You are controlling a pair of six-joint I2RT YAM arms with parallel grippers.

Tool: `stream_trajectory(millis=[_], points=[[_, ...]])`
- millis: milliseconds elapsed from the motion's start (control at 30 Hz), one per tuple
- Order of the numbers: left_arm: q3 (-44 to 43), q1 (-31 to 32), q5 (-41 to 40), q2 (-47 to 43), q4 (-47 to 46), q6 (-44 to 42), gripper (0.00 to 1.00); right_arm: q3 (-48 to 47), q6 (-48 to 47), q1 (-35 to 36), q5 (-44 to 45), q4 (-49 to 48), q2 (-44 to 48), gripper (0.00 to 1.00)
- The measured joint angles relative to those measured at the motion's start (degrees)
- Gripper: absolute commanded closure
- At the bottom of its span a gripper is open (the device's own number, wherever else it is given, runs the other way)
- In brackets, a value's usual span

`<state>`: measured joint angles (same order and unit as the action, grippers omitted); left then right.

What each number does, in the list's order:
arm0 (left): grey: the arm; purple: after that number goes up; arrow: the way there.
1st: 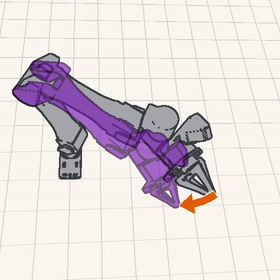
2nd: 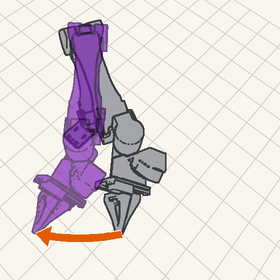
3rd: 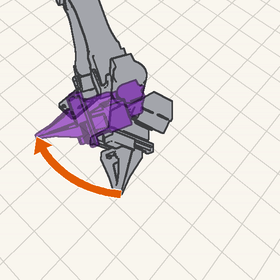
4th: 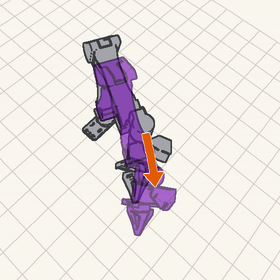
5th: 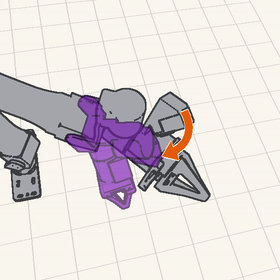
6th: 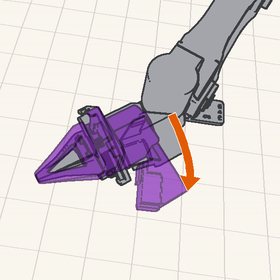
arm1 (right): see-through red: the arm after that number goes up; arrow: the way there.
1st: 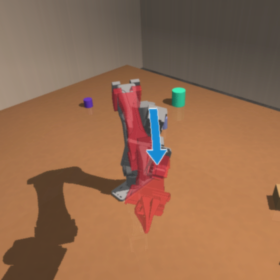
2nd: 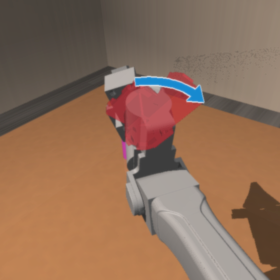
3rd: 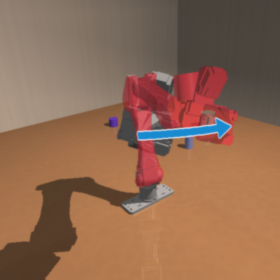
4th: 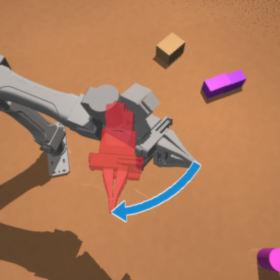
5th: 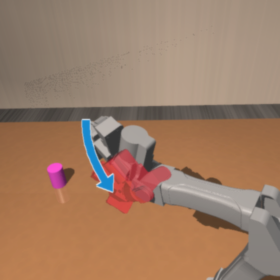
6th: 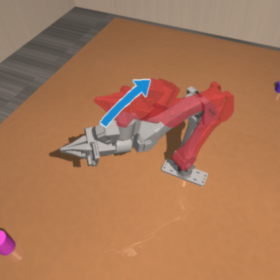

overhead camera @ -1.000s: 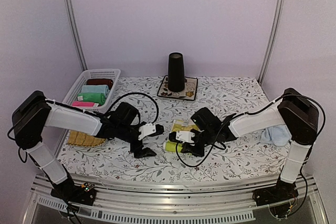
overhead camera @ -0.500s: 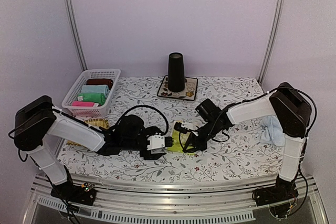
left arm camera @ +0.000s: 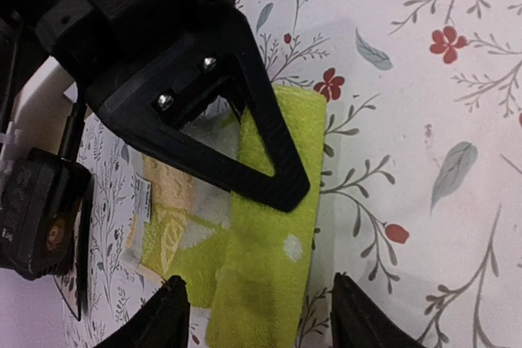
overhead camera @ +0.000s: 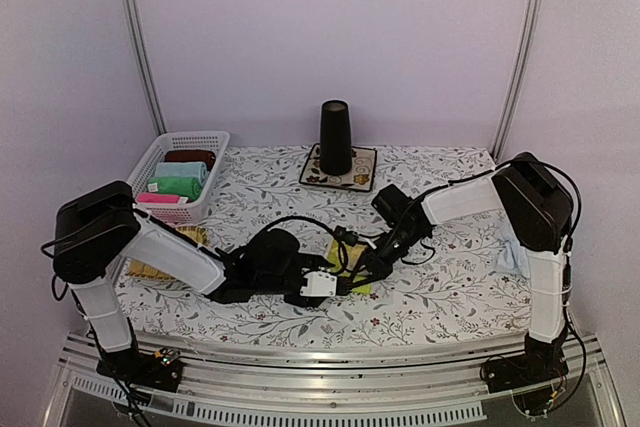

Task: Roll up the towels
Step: Roll the towel at the center of the board.

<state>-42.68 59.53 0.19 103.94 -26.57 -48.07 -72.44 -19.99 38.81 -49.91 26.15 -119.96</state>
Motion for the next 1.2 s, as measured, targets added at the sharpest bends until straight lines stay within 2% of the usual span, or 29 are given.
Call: stream_trajectory(millis=[67,200,367,467,833,967,1000,1067,1200], points=[[-2.3,0.0,-0.7,1.6,0.5,-0.3,0.51,-0.7,0.4,-0.1,-0.4,0.8,-0.5,0.96],[-6.8,0.0,-1.1,4.9,3.0,-1.6,0.52,-1.2,1.0,-0.5,-1.0,1.8,-0.7,0.96],[-7.1,0.0,-1.1,5.5,5.9,-2.4,0.47,-1.2,1.2,-0.7,-1.4,2.2,-0.7,0.96],[-6.9,0.0,-1.3,5.5,5.4,-3.0,0.48,-1.2,1.2,-0.7,-1.6,2.3,-0.7,0.96],[-8.0,0.1,-2.4,6.7,6.6,-4.1,0.79,-1.2,1.2,-0.7,-1.7,2.8,-0.7,0.95],[-8.0,0.1,-2.4,6.7,6.8,-4.2,0.84,-1.2,1.2,-0.7,-1.7,2.9,-0.7,0.94],[-8.0,0.1,-2.4,6.7,6.9,-4.2,0.87,-1.2,1.2,-0.7,-1.7,2.9,-0.7,0.93],[-8.0,0.1,-2.2,6.7,7.1,-4.3,1.0,-1.3,1.2,-0.7,-1.7,3.0,-0.8,0.86],[-8.4,0.1,-1.6,6.7,7.8,-4.0,1.0,-1.4,1.3,-0.7,-1.8,3.2,-0.9,0.82]])
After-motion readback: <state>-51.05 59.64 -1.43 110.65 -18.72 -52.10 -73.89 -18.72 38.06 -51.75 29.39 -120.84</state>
